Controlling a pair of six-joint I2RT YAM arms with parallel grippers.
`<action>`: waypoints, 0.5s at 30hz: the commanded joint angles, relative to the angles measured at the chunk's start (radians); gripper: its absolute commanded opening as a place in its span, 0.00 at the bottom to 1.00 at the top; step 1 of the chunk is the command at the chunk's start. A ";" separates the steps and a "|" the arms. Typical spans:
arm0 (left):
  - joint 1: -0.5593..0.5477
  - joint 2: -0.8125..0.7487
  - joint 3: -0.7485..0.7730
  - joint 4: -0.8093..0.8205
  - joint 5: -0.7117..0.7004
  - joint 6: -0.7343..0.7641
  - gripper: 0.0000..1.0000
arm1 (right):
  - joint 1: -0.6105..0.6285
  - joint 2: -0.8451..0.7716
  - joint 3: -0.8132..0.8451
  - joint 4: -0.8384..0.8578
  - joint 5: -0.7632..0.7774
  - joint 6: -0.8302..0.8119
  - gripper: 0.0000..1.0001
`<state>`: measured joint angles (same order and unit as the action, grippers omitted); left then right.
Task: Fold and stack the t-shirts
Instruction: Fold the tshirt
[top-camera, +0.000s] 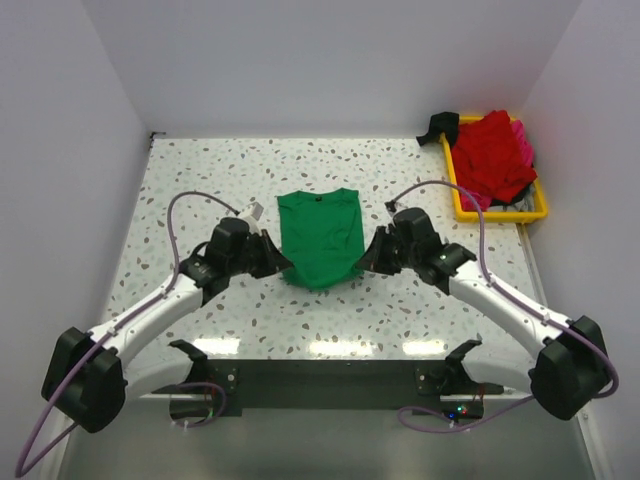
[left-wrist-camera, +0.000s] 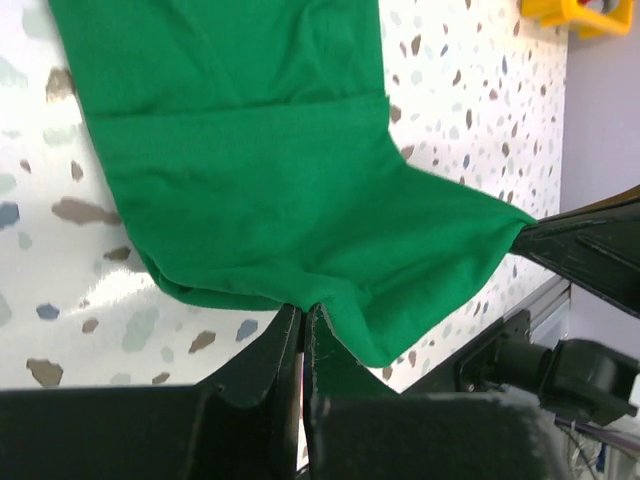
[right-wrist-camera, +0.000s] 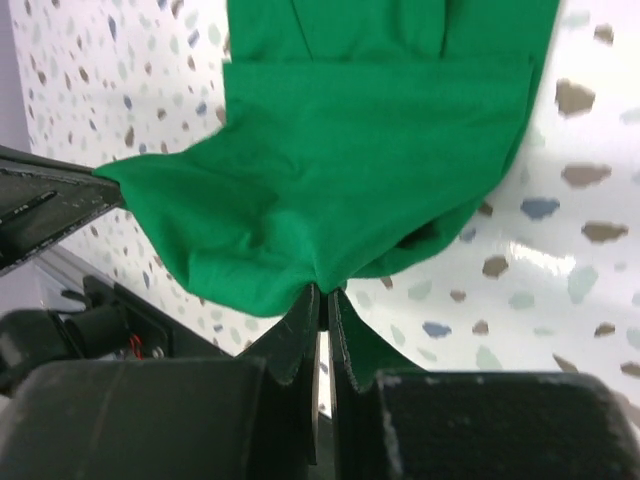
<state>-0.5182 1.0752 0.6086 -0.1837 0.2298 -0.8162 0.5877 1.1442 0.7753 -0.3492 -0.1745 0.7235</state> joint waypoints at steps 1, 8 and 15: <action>0.052 0.057 0.115 0.059 0.052 0.003 0.00 | -0.032 0.066 0.132 0.025 0.001 -0.038 0.04; 0.184 0.227 0.285 0.130 0.088 -0.021 0.00 | -0.159 0.323 0.344 0.058 -0.060 -0.058 0.03; 0.273 0.568 0.514 0.259 0.121 -0.026 0.00 | -0.270 0.625 0.660 0.087 -0.134 -0.050 0.04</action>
<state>-0.2802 1.5242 1.0046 -0.0265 0.3130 -0.8307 0.3439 1.6703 1.2869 -0.3122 -0.2581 0.6868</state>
